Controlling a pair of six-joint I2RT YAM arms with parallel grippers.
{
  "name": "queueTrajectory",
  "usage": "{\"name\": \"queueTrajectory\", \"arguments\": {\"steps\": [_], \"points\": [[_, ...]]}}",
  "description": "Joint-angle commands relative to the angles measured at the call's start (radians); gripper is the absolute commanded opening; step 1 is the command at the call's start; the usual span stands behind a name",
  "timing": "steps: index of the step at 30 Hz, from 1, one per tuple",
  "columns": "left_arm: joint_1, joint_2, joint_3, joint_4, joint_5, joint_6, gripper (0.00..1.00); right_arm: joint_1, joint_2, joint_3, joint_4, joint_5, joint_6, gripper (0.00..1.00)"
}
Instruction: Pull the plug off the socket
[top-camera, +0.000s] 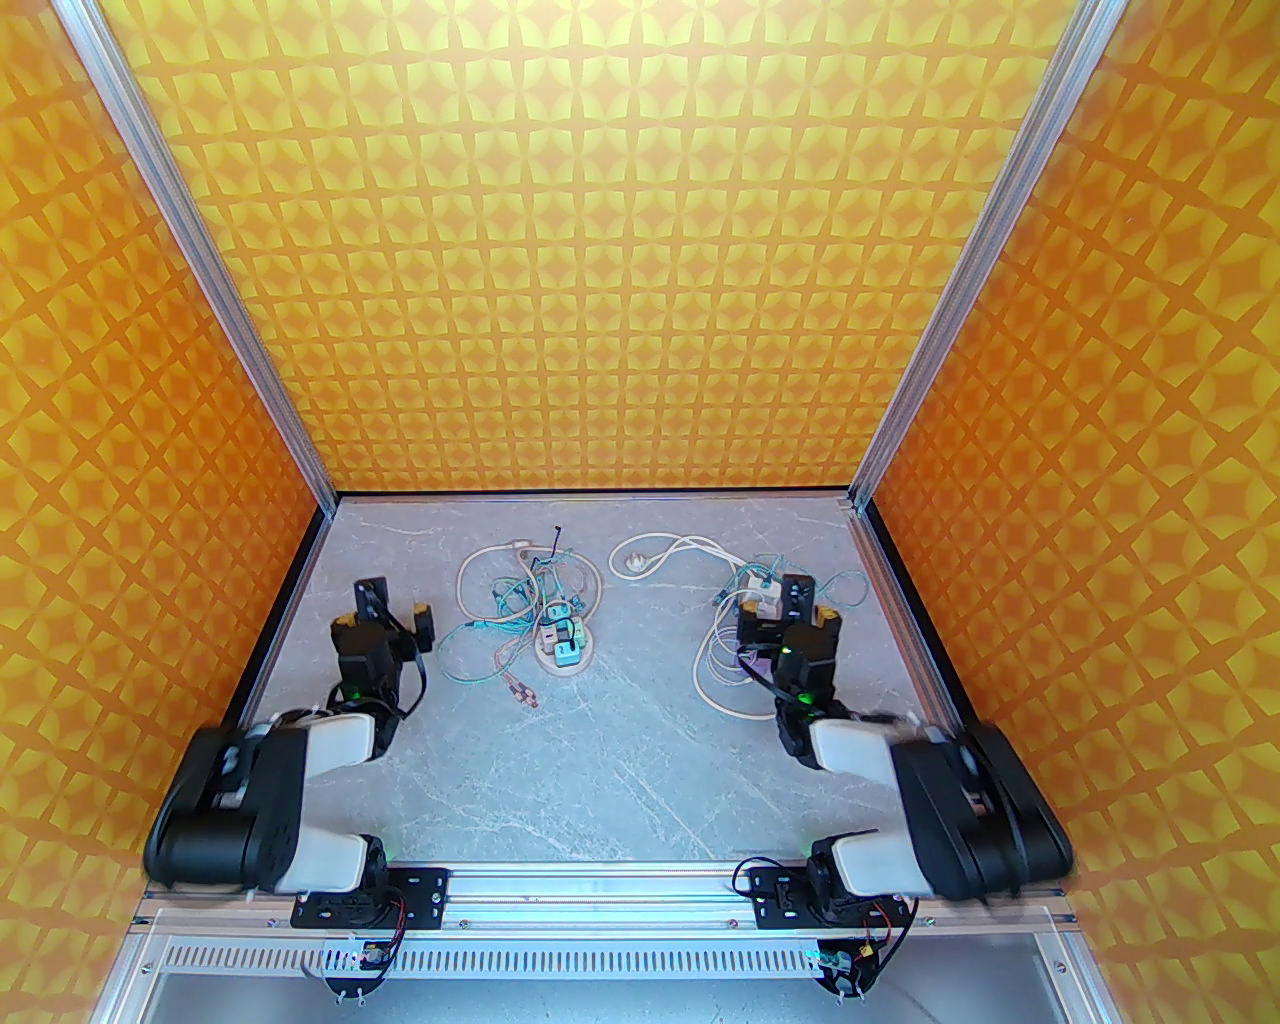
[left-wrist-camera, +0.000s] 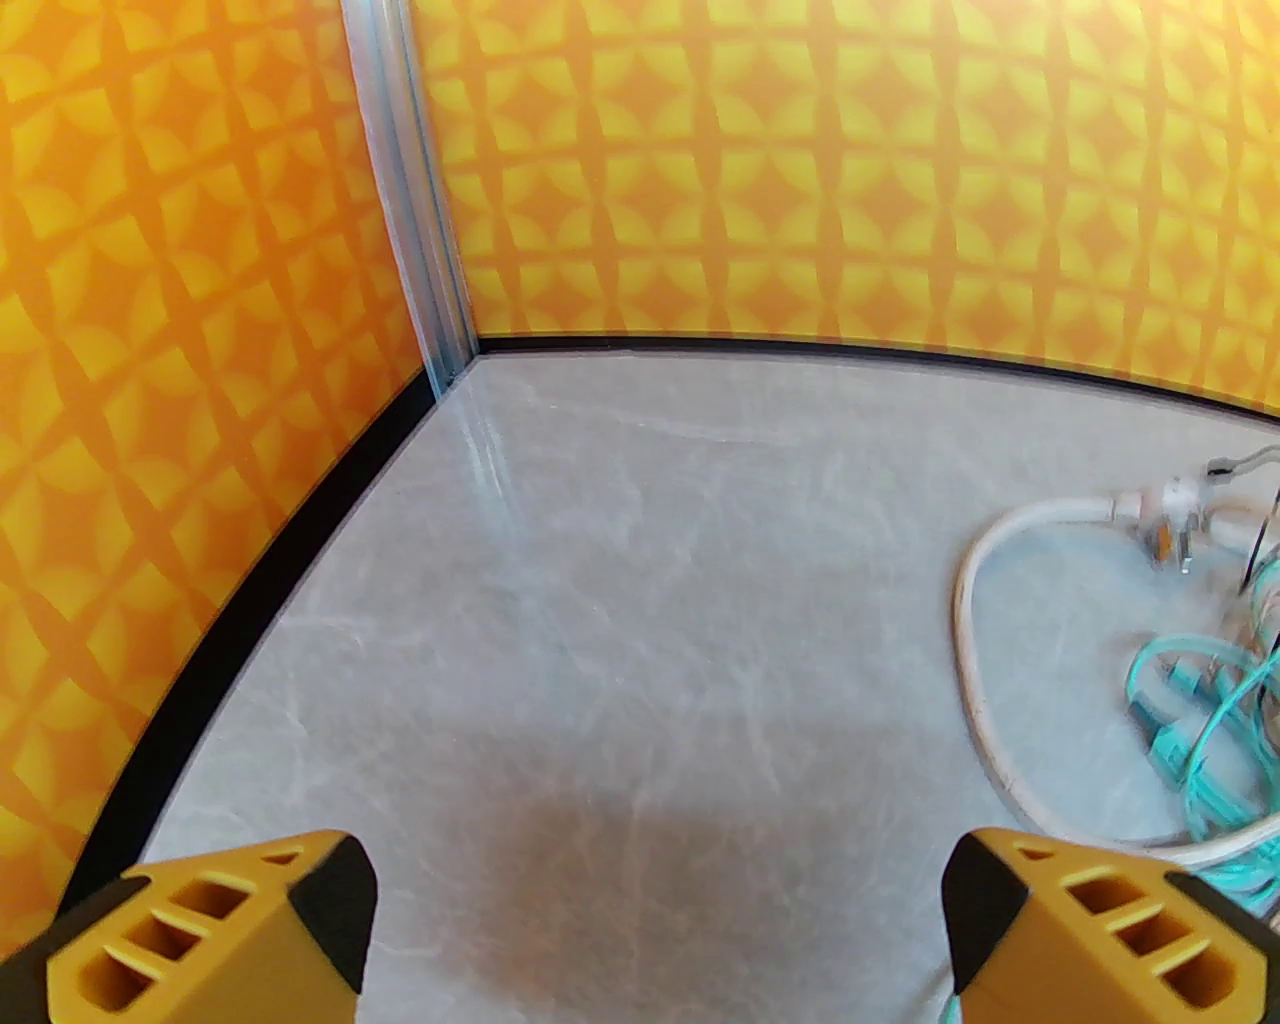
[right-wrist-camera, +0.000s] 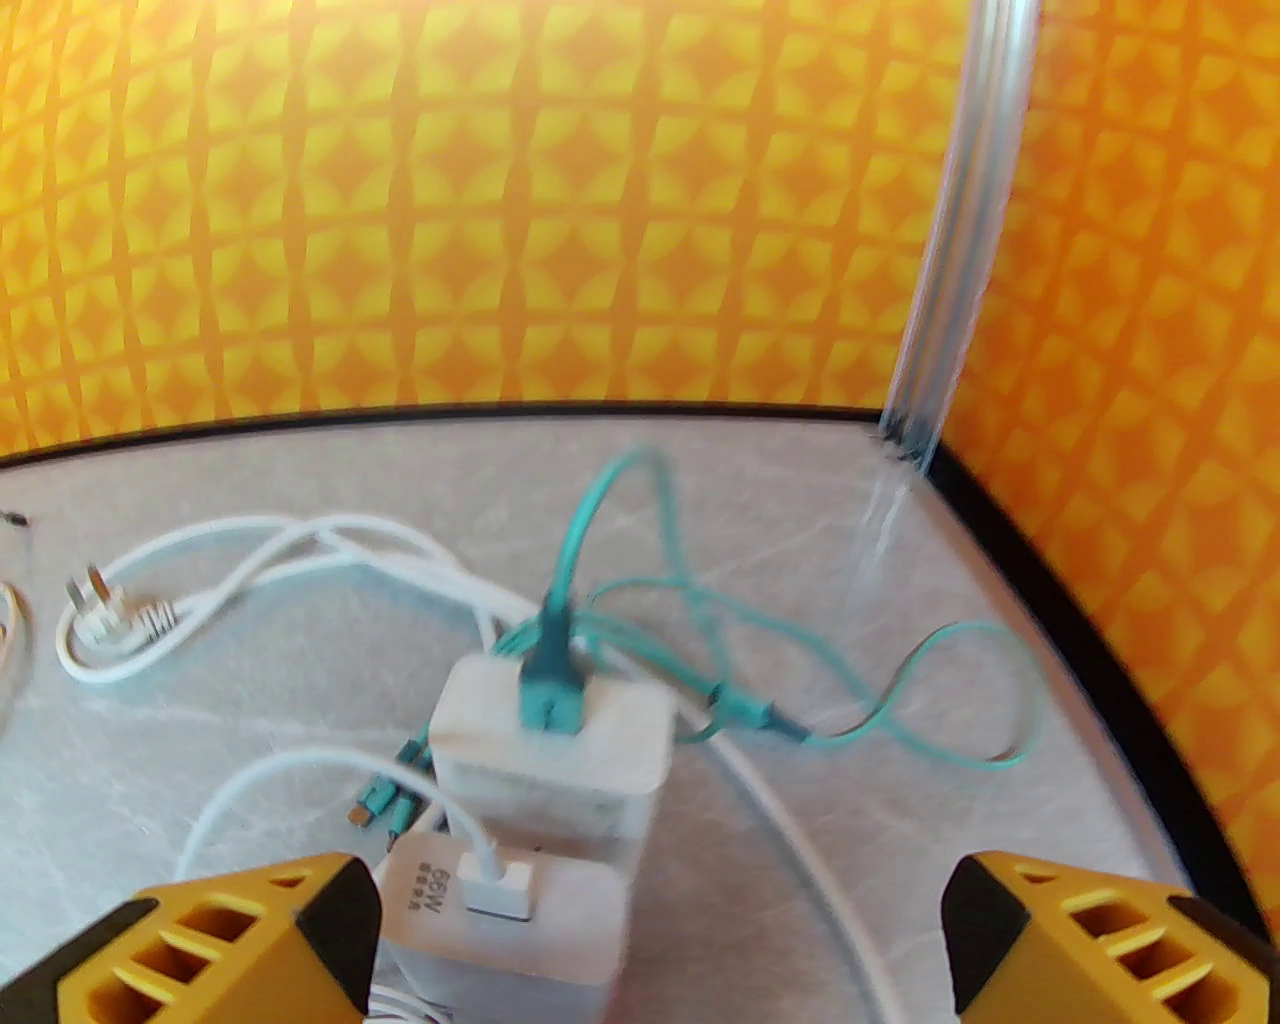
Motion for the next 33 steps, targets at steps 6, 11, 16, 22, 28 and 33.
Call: {"name": "queueTrajectory", "arguments": {"steps": [6, 11, 16, 22, 28, 33], "points": [[0.032, -0.211, 0.441, -1.02, -0.121, -0.578, 0.99, -0.004, -0.332, 0.263, -0.709, 0.051, 0.42, 0.98], [0.014, -0.406, 0.427, -1.088, 0.083, -0.618, 0.99, -0.004, -0.401, 0.331, -0.795, -0.093, 0.444, 0.98], [-0.104, -0.559, 0.397, -1.136, 0.129, -0.639, 0.99, -0.005, -0.341, 0.445, -1.011, -0.173, 0.467, 0.98], [-0.324, -0.554, 0.388, -1.182, 0.122, -0.678, 0.99, -0.003, -0.262, 0.45, -1.138, -0.234, 0.473, 0.98], [-0.561, -0.486, 0.355, -1.077, 0.107, -0.676, 0.99, 0.003, -0.221, 0.438, -1.172, -0.227, 0.423, 0.99], [-0.704, -0.452, 0.3, -0.892, 0.104, -0.63, 0.99, 0.021, -0.124, 0.481, -1.217, -0.195, 0.397, 0.99]]}}
